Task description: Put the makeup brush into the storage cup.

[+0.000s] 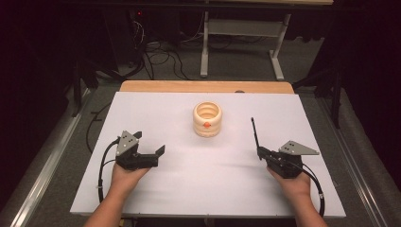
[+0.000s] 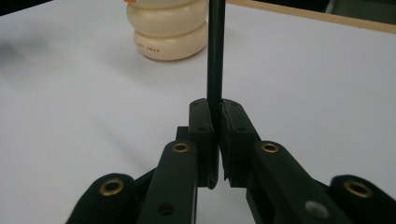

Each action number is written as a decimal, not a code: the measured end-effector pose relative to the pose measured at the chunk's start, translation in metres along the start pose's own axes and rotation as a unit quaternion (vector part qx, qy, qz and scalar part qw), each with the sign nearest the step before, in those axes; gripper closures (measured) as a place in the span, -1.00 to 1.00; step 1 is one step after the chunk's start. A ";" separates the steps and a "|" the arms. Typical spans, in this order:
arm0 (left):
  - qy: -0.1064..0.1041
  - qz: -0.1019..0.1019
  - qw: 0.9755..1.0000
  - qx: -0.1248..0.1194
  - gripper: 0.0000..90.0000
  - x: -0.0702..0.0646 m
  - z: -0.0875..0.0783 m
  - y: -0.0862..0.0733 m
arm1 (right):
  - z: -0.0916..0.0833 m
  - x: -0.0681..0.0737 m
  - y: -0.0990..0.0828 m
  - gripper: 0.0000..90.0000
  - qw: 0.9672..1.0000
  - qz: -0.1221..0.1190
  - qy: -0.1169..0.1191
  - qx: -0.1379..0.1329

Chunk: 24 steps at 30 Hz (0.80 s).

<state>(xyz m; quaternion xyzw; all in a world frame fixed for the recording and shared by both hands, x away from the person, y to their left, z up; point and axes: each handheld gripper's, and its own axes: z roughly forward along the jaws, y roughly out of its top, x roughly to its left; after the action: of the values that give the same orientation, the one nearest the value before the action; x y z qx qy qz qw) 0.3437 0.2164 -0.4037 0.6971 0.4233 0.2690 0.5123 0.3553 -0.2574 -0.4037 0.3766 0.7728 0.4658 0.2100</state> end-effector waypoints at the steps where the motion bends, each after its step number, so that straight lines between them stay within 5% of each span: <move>1: 0.000 0.000 1.000 -0.001 -1.00 0.000 0.000 0.000 | -0.001 0.000 0.000 0.91 1.000 0.002 -0.001 -0.004; 15: -0.010 -0.012 1.000 -0.008 -1.00 0.001 -0.001 0.001 | -0.001 0.005 -0.003 0.91 0.999 -0.006 -0.011 -0.050; 24: -0.014 -0.008 1.000 -0.008 -0.99 -0.002 0.000 0.001 | -0.001 0.008 -0.003 0.91 0.998 -0.013 -0.013 -0.057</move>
<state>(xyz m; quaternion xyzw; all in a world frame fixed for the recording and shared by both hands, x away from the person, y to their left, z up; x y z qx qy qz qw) 0.3429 0.2146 -0.4026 0.6936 0.4194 0.2583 0.5256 0.3485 -0.2527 -0.4061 0.3598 0.7470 0.5014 0.2471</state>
